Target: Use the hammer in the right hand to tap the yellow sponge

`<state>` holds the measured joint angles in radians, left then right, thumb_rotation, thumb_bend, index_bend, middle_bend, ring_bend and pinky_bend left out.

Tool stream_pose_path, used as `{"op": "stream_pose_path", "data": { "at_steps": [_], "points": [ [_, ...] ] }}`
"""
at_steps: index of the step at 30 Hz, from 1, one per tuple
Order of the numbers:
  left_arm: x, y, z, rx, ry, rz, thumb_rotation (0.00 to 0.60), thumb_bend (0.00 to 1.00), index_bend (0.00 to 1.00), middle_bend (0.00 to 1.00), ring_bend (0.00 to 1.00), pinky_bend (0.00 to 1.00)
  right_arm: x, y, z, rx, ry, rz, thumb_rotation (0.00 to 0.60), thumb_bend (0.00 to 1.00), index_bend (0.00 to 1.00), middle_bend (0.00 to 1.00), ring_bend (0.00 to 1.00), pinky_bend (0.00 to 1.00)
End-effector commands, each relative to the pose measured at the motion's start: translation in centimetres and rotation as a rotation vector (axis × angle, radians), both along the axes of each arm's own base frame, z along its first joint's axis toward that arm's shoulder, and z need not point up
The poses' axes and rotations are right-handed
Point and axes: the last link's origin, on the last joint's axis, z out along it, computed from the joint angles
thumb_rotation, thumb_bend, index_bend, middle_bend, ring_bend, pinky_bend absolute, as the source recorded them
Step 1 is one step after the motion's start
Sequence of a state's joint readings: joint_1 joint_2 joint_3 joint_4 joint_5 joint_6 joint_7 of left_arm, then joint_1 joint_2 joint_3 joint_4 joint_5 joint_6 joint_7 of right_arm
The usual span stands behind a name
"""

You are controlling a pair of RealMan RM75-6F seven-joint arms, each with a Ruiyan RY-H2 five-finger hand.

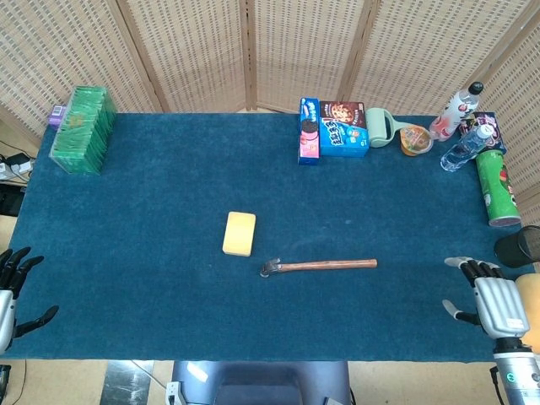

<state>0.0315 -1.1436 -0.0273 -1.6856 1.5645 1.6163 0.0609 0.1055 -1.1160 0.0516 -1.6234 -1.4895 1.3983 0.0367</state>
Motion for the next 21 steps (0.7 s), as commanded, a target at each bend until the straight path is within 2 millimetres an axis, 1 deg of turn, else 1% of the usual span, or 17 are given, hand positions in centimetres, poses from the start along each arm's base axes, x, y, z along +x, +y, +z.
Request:
{"op": "stream_pose_path", "data": {
  "at_steps": [1,6,10,14,18,21],
  "points": [
    [0.4,0.2,0.3,-0.005,0.01,-0.016,0.6,0.18,0.18,0.1,0.0,0.0,0.8,-0.5,-0.4,0.04,-0.048,0.027,0.6,0.26,0.26,0.3,0.29,0.24],
    [1.5,0.8,0.7,-0.017,0.025,-0.053,0.6,0.18,0.18,0.1,0.0,0.0,2.9,-2.4,-1.6,0.142,-0.136,0.084,0.6,0.26,0.26,0.29,0.29,0.24],
    [2.6,1.3,0.9,-0.03,0.031,-0.08,0.6,0.18,0.18,0.1,0.0,0.0,5.2,-4.2,-3.2,0.24,-0.164,0.134,0.6,0.3,0.26,0.28,0.28,0.24],
    [3.3,1.6,1.1,-0.032,0.039,-0.101,0.6,0.18,0.18,0.1,0.0,0.0,7.7,-5.8,-5.2,0.315,-0.17,0.175,0.6,0.31,0.26,0.28,0.27,0.24],
    [3.6,1.7,1.4,-0.029,0.043,-0.108,0.6,0.18,0.18,0.1,0.0,0.0,9.6,-7.3,-6.9,0.362,-0.168,0.188,0.6,0.31,0.26,0.28,0.27,0.24],
    [3.4,1.7,1.5,-0.027,0.041,-0.1,0.6,0.18,0.18,0.1,0.0,0.0,10.5,-8.2,-8.1,0.383,-0.152,0.183,0.6,0.31,0.28,0.28,0.27,0.24]
  ]
}}
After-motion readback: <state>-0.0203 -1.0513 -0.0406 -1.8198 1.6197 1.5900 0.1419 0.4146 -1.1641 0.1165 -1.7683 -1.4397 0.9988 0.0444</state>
